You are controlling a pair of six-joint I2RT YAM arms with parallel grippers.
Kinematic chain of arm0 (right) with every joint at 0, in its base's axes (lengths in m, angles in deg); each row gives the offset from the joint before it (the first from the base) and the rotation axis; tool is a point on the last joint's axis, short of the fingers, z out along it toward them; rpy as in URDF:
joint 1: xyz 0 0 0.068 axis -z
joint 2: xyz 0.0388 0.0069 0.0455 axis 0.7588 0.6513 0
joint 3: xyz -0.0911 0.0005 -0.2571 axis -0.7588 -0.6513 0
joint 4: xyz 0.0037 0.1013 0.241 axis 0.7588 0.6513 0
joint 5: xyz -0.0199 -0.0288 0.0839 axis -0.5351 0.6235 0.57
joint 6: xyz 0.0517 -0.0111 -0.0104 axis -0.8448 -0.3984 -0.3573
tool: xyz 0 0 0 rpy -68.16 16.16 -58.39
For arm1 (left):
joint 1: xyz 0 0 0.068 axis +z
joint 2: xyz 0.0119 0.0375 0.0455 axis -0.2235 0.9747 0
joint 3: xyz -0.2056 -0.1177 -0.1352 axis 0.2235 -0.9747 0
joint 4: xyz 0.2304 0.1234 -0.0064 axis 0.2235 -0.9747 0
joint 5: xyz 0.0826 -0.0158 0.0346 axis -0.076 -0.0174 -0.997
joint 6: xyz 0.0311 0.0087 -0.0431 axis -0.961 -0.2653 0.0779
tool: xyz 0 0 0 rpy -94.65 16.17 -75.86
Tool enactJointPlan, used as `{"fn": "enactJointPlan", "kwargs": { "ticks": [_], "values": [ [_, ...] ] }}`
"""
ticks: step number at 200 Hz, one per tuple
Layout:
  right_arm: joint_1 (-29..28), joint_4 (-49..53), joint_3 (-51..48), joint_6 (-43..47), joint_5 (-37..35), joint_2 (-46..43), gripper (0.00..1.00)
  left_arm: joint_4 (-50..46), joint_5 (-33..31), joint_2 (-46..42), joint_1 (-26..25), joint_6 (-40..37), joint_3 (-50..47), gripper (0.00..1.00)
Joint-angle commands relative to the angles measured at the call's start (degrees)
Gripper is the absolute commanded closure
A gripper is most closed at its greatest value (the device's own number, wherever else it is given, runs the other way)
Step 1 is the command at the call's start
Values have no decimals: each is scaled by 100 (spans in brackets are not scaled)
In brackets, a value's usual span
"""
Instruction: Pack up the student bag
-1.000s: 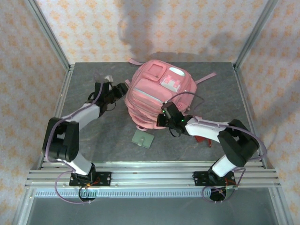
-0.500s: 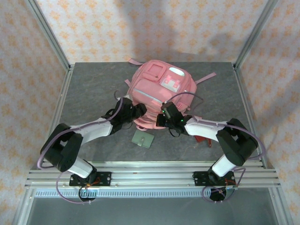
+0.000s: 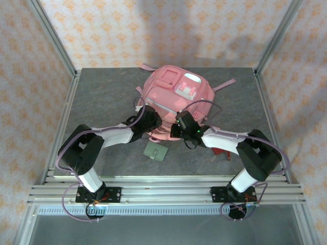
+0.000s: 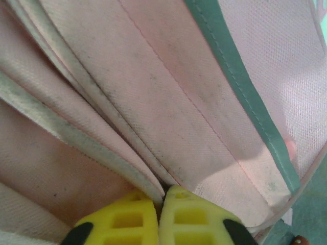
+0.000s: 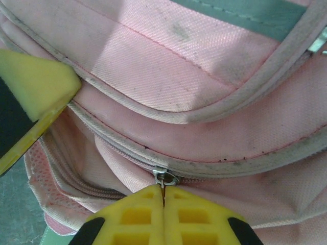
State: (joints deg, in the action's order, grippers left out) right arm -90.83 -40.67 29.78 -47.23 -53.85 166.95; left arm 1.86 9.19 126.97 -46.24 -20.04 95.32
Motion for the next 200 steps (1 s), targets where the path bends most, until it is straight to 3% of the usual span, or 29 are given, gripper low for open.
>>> {"fn": "enactJointPlan", "kwargs": {
  "ticks": [1,63,102,165,200],
  "values": [
    [5,110,133,201,-327,-222,100,-51,-233,32,146,-180,238,100],
    [794,476,-260,426,-629,-461,100,-289,-123,-554,970,-611,-33,100],
    [851,393,-44,428,-622,-395,100,-557,-79,-669,1386,-990,50,100],
    [1613,420,843,156,-1230,456,100,-645,-27,-896,1528,-1130,-52,100],
    [1842,428,1138,61,-924,666,100,-683,0,-935,1565,-1221,-46,100]
  ]
}}
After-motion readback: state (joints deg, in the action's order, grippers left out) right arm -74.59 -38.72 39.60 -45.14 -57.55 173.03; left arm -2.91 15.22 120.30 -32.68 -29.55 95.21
